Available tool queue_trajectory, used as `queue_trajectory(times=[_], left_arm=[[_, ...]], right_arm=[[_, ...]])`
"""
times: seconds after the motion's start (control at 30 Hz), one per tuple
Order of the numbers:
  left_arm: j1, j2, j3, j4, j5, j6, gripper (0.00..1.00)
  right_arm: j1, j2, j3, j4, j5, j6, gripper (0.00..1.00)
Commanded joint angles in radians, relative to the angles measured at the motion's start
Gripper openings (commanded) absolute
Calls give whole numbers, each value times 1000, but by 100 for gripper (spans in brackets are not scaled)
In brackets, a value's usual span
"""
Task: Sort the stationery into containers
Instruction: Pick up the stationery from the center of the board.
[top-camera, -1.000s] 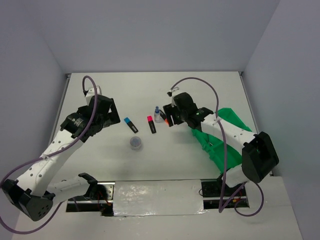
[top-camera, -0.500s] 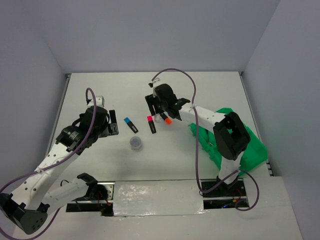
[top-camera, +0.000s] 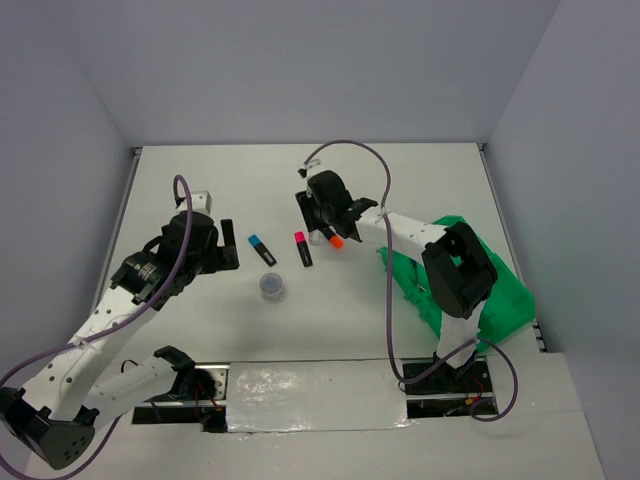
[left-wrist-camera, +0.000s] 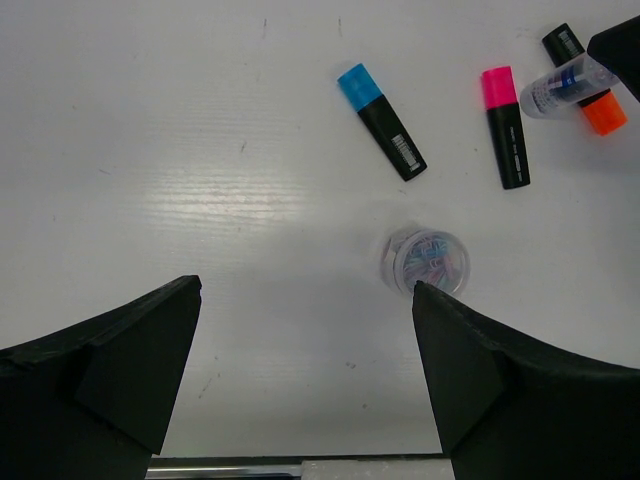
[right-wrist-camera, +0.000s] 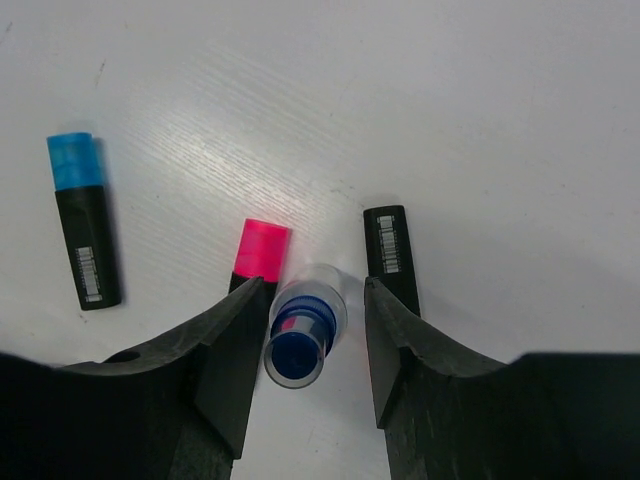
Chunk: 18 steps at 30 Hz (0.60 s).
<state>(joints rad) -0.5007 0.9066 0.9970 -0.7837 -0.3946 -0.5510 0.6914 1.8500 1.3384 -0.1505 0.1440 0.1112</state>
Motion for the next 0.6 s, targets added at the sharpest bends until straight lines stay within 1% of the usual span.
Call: queue_trajectory(times=[0.0, 0.1, 0.13, 0.2, 0.23, 0.33, 0.53, 0.57], left_arm=[[1, -14, 6, 37, 22, 20, 99], [1, -8, 8, 34, 25, 23, 99], [1, -8, 8, 35, 26, 23, 99], [1, -8, 6, 35, 28, 25, 99], [1, -11, 6, 35, 28, 25, 99], [1, -12, 6, 38, 31, 26, 99], [1, -12, 8, 34, 26, 26, 99], [1, -15, 8, 34, 26, 26, 99]], right_arm=[[8, -29, -15, -7, 23, 10, 51], [8, -37, -15, -15, 22, 7, 51], [8, -37, -15, -15, 20, 7, 46], [8, -46, -13, -15, 5, 2, 34], [8, -49, -13, -14, -3, 1, 22], [10, -83, -21, 11, -43, 4, 0], [3, -195, -19, 9, -75, 5, 0], [-7, -239, -24, 8, -76, 5, 0]])
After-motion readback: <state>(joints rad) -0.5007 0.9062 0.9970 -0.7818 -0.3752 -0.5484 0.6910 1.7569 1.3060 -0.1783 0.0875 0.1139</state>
